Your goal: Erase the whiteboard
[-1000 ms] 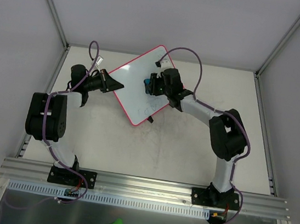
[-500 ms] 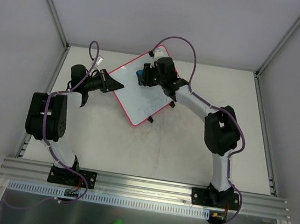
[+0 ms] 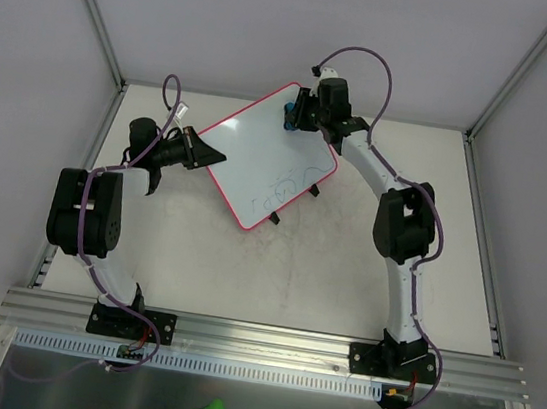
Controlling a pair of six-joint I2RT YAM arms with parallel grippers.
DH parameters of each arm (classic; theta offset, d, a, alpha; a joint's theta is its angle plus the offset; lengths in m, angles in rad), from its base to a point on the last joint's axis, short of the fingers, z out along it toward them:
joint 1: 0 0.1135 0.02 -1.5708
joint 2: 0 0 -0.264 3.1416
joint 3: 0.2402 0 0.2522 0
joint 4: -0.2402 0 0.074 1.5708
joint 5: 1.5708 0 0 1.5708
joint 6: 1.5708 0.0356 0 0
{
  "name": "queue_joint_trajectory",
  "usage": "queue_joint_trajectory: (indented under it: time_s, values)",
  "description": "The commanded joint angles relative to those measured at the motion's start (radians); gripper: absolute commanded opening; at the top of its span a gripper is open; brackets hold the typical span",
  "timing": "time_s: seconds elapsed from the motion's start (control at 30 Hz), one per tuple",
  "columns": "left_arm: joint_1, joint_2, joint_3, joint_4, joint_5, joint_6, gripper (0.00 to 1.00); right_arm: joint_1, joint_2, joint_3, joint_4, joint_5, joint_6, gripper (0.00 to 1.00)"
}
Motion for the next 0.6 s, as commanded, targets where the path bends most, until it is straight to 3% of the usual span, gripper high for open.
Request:
queue_joint_trajectory:
  time_s: [0.0, 0.57]
  values:
    - [0.006, 0.013, 0.01, -0.017, 0.035, 0.071, 0.0, -0.008, 0.017, 0.037, -0.111, 0.06, 0.04, 0.0]
    - [0.006, 0.019, 0.013, -0.019, 0.041, 0.063, 0.0, -0.119, -0.051, -0.225, -0.108, 0.086, 0.131, 0.0]
